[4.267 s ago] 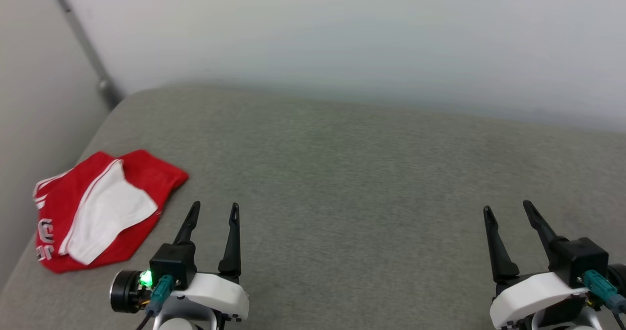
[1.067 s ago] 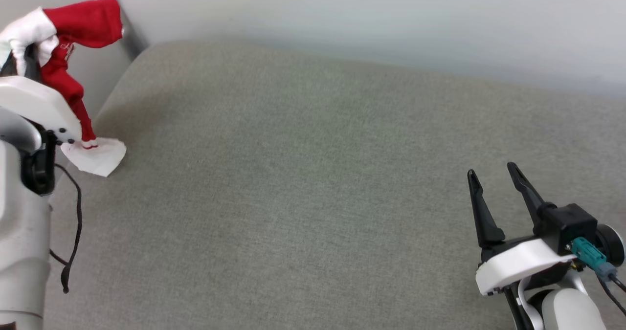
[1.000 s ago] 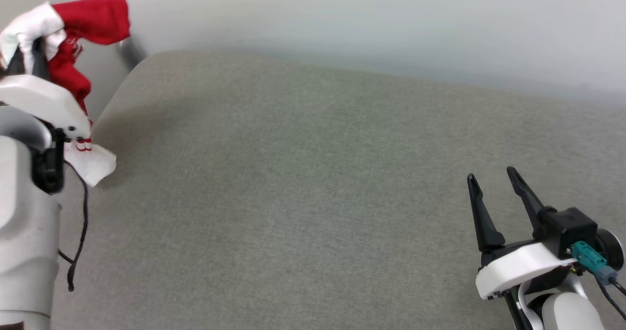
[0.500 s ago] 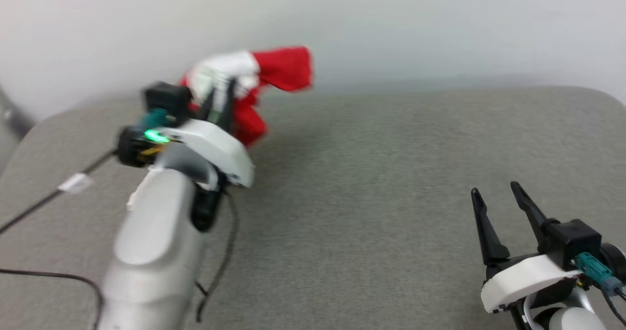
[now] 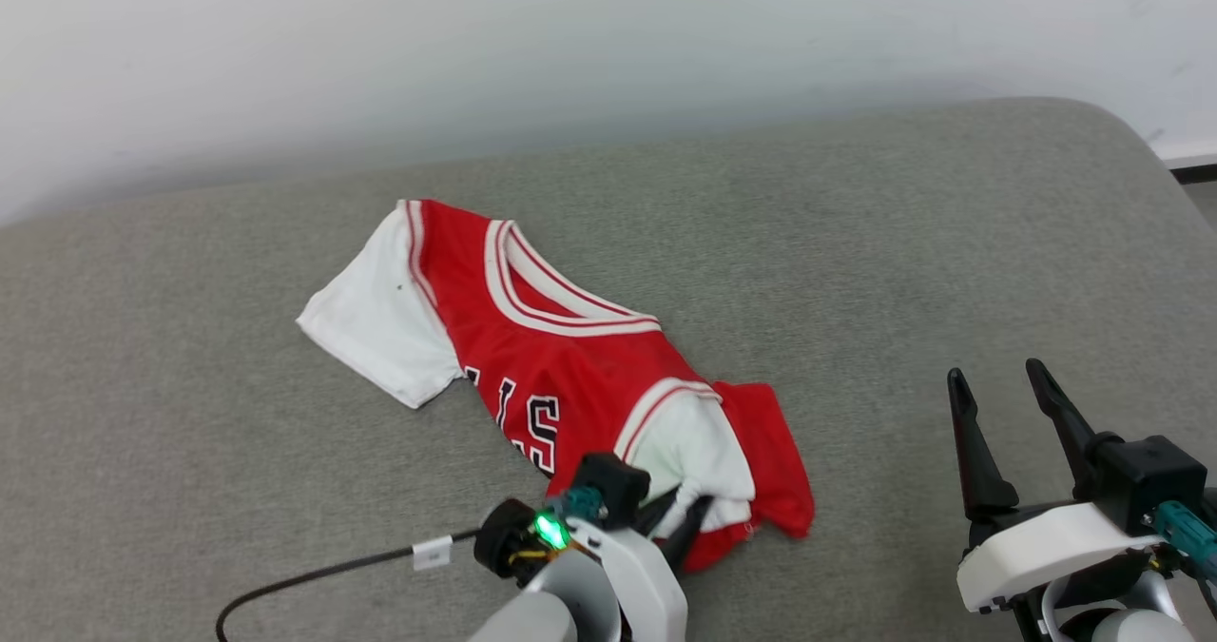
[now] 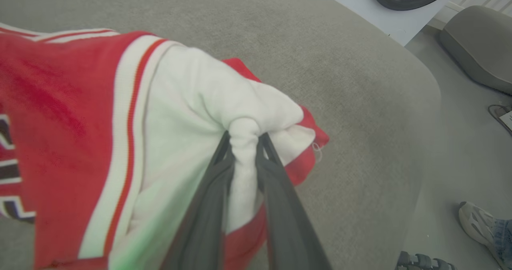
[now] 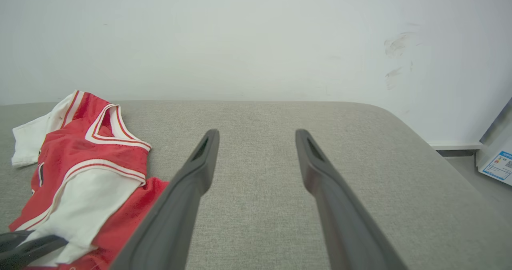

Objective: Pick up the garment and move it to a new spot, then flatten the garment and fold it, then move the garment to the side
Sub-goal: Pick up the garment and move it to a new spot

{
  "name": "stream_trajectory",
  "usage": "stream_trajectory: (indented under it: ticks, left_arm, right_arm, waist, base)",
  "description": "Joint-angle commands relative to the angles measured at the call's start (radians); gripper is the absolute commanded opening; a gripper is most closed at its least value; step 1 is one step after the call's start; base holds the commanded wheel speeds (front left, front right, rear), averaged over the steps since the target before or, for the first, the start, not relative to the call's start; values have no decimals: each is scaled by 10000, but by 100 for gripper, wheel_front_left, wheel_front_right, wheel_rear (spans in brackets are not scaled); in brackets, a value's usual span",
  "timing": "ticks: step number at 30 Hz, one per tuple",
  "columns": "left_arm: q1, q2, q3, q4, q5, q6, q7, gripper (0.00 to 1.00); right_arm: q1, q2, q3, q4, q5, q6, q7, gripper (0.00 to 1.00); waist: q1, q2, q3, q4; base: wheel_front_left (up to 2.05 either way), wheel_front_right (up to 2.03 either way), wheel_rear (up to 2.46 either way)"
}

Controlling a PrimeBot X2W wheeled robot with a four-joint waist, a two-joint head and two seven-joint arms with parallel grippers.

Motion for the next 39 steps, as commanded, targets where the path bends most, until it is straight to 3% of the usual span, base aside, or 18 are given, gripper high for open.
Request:
stream_trajectory:
  ticks: [1,2,6,11,19,27,33,39]
  left_arm:
    - [172,13,-190,-65,-79,-17,-75,68]
    - [243,7,-344,-116,-56,-18,-146,100]
    - [188,9,-715,-446,128,70,-709,100]
    - [-38,65,-481,-1319,417,594,-1652,100]
    - [403,722,1199,-2587,42,1643,-2188,100]
    - [1433,1897,2899,-3255,192,2600,-2266,100]
    - [2413,2444,3308,-3516,304,2768,-2260,100]
    - [2751,2473,3187,-3716,380,2804,-2254,100]
  right_arm:
    - [4,9,-5,-62,68,-7,28,100]
    - [-22,8,-17,-73,71,-7,32,100]
    - [-50,6,-127,-88,32,-7,37,100]
    - [182,5,-279,-32,14,-7,61,100]
    - [630,5,-448,-148,82,-7,212,100]
    - [1030,5,-452,-326,181,-7,334,100]
    - [1345,7,-381,-440,293,-7,401,100]
    - [1503,5,-216,-525,393,-7,466,100]
  waist:
    - [0,0,97,185]
    - [0,0,126,276]
    - [0,0,50,708]
    - [0,0,-349,1197]
    - [0,0,-891,1673]
    - [0,0,-1053,1874]
    - [0,0,-1239,1930]
    - [0,0,-1317,2013]
  base:
    - [0,0,0]
    - [0,0,0]
    - [0,0,0]
    - [0,0,0]
    - [0,0,0]
    - [0,0,0]
    - [0,0,0]
    - [0,0,0]
